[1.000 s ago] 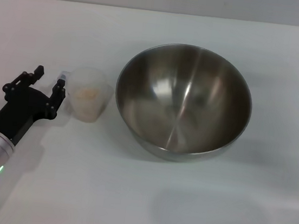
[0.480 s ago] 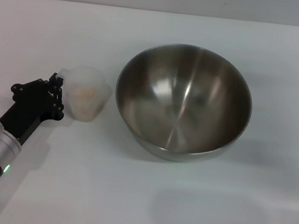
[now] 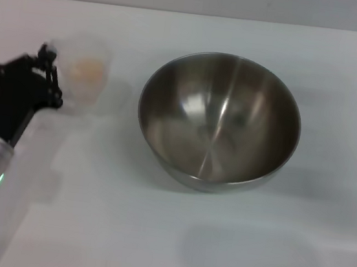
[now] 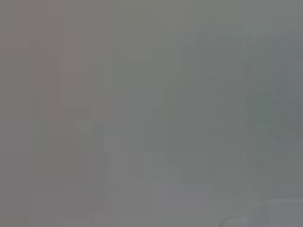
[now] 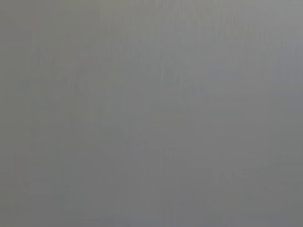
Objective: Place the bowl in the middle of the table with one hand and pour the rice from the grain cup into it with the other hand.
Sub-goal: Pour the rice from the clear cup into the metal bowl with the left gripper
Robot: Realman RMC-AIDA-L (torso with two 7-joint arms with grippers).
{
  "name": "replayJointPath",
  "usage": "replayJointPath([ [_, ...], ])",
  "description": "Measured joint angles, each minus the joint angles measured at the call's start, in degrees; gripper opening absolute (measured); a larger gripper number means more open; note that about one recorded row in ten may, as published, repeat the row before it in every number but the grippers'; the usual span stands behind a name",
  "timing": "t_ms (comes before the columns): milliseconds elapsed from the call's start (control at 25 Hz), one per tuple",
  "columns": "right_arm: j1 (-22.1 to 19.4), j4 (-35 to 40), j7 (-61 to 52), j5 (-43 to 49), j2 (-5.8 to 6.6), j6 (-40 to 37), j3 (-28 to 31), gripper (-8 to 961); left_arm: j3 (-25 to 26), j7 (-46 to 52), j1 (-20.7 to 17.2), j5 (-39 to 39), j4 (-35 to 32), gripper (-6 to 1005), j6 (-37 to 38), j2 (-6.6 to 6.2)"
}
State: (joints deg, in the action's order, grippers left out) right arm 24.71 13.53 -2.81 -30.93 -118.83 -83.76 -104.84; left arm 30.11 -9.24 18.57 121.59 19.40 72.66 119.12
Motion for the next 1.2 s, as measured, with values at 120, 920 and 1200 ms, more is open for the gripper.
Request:
replayJointPath([
  [120,0.0,0.0,0.0,0.0,0.0,-0.1,0.0,762,1.2,-12.1,0.3,0.0,3.0,17,2.5,0.02],
  [920,0.8,0.4,0.1,0.4,0.21,-0.3,1.4,762,-13.0,-65.3,10.7,5.5,10.1,18,5.8,0.06],
  [1200,1.0,0.4,0.1,0.4,0.34,-0.3,1.4,762,-12.7,-76.9,11.2,10.7,10.3,19,2.5,0.06],
])
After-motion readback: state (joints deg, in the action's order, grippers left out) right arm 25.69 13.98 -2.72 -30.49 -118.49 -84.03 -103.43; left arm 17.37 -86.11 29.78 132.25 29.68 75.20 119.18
